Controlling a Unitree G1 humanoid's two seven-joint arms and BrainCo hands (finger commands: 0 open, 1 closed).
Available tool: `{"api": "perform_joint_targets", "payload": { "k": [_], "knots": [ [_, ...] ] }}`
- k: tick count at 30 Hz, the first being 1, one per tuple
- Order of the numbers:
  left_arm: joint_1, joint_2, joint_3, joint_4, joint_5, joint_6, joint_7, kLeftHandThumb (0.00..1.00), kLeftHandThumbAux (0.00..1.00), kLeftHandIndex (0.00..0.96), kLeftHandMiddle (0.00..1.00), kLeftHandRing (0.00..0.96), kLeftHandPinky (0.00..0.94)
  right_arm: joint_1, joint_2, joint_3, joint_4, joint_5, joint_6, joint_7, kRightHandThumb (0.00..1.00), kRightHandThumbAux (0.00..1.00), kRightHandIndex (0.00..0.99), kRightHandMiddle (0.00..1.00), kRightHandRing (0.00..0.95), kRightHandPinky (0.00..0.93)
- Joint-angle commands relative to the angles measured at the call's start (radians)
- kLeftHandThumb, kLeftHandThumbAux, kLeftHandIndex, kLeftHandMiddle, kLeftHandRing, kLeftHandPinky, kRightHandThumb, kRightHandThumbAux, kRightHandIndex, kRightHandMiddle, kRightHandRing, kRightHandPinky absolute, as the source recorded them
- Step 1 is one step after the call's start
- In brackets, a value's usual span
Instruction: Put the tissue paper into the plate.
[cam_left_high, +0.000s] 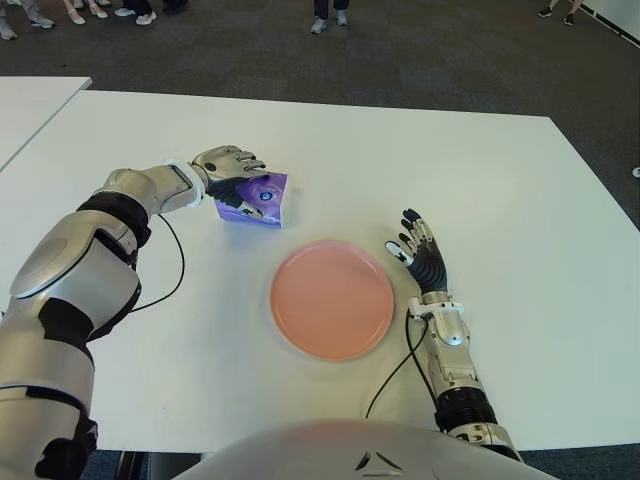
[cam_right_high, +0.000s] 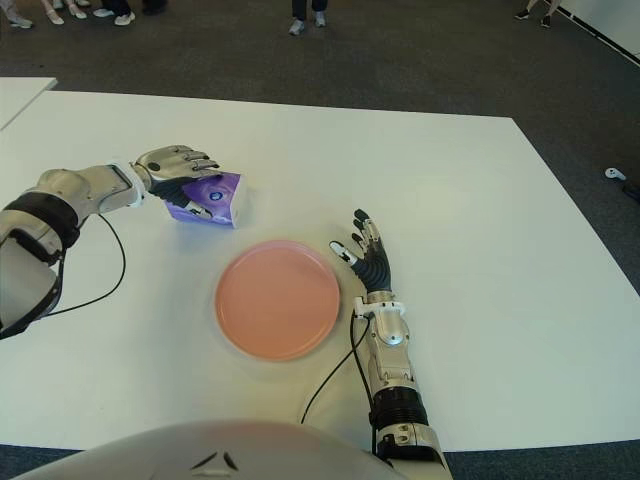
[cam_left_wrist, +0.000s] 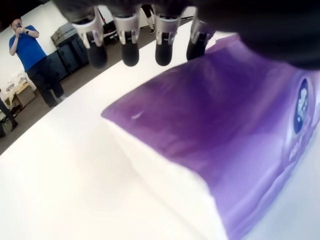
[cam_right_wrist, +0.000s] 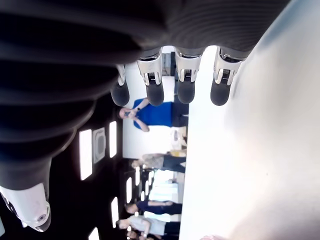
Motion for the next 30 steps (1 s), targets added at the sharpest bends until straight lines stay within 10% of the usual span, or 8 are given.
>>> {"api": "perform_joint_targets", "payload": {
  "k": [1, 30],
  "knots": [
    [0.044, -0.026, -0.023, 0.01, 0.021, 0.011, 0.034, 0.316, 0.068, 0.0, 0.0, 0.0, 0.0, 0.043, -0.001, 0.002, 0.023, 0.002, 0.03, 0.0, 0.0, 0.616, 0.0, 0.0, 0.0, 0.0],
    [0.216, -0.169, -0.065, 0.131, -0.022, 0.153, 0.147, 0.374, 0.08, 0.0, 0.0, 0.0, 0.0, 0.093, -0.011, 0.005, -0.033, 0.001, 0.03, 0.001, 0.0, 0.6, 0.0, 0.0, 0.0, 0.0]
  ]
}}
